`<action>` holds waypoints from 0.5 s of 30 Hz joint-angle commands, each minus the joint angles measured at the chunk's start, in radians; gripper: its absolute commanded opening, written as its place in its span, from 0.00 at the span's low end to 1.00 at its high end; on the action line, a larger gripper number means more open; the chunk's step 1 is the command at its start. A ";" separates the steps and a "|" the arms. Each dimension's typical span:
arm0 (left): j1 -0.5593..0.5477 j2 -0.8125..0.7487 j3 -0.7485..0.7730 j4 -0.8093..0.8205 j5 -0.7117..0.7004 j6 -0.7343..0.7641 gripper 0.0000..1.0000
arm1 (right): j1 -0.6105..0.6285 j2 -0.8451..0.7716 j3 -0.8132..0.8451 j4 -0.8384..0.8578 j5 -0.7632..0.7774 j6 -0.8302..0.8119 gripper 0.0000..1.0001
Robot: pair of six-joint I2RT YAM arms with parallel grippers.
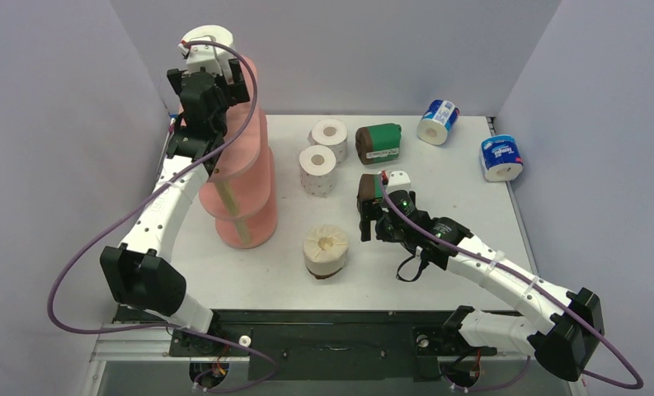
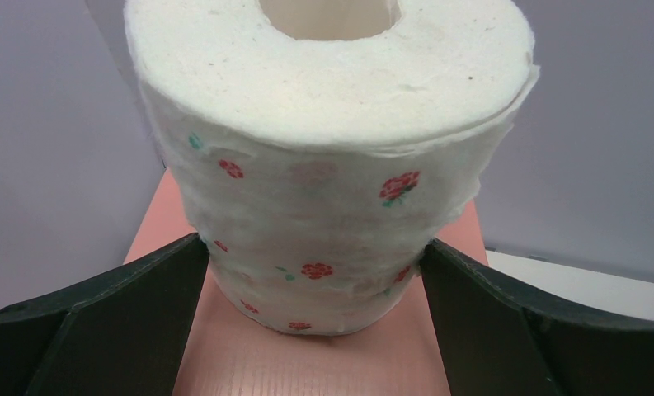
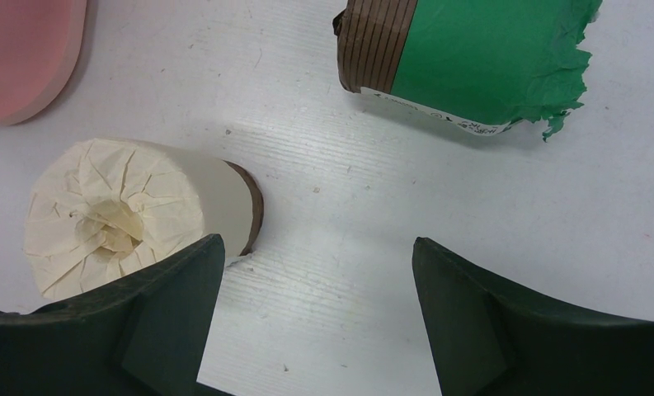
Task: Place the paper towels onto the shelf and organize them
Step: Adjust the paper towel on the shelf.
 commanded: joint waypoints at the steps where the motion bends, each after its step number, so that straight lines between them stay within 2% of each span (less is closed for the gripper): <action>1: 0.005 0.029 0.064 0.025 0.017 -0.004 0.98 | -0.008 -0.025 -0.001 0.007 0.017 -0.007 0.80; 15: 0.004 -0.042 0.039 0.016 0.023 -0.001 0.96 | -0.014 -0.037 -0.005 0.012 0.016 -0.002 0.80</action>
